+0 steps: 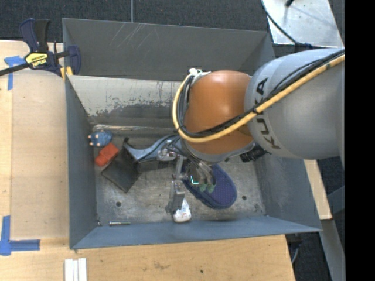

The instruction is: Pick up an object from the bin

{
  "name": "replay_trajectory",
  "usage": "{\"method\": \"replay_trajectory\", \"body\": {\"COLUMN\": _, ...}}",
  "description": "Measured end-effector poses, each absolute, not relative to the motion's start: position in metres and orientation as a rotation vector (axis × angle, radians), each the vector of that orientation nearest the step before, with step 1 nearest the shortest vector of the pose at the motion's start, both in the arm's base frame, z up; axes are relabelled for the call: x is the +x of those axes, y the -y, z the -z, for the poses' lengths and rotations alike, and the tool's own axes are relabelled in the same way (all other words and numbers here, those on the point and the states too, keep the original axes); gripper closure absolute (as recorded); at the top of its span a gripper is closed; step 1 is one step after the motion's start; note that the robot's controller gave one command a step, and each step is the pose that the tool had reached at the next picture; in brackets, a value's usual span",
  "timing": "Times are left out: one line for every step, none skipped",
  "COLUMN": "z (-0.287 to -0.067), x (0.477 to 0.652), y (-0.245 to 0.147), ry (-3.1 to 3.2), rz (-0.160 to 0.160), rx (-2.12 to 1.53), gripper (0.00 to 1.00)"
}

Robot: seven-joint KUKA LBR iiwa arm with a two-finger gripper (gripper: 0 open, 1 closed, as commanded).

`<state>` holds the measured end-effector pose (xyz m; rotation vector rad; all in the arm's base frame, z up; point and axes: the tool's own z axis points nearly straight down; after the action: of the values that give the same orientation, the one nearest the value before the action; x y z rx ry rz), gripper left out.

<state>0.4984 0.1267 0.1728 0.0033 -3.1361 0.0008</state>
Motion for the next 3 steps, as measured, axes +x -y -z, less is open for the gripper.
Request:
{"method": "replay_trajectory", "body": {"z": -0.096, "x": 0.585, "y": -0.106, "ry": 3.126, "rz": 0.003, "rx": 0.408, "gripper": 0.00}}
{"method": "replay_trajectory", "body": {"z": -0.101, "x": 0.588, "y": -0.107, "ry": 3.138, "rz": 0.006, "rx": 0.407, "gripper": 1.00}}
{"method": "replay_trajectory", "body": {"z": -0.217, "x": 0.579, "y": -0.102, "ry": 3.117, "rz": -0.001, "rx": 0.424, "gripper": 1.00}}
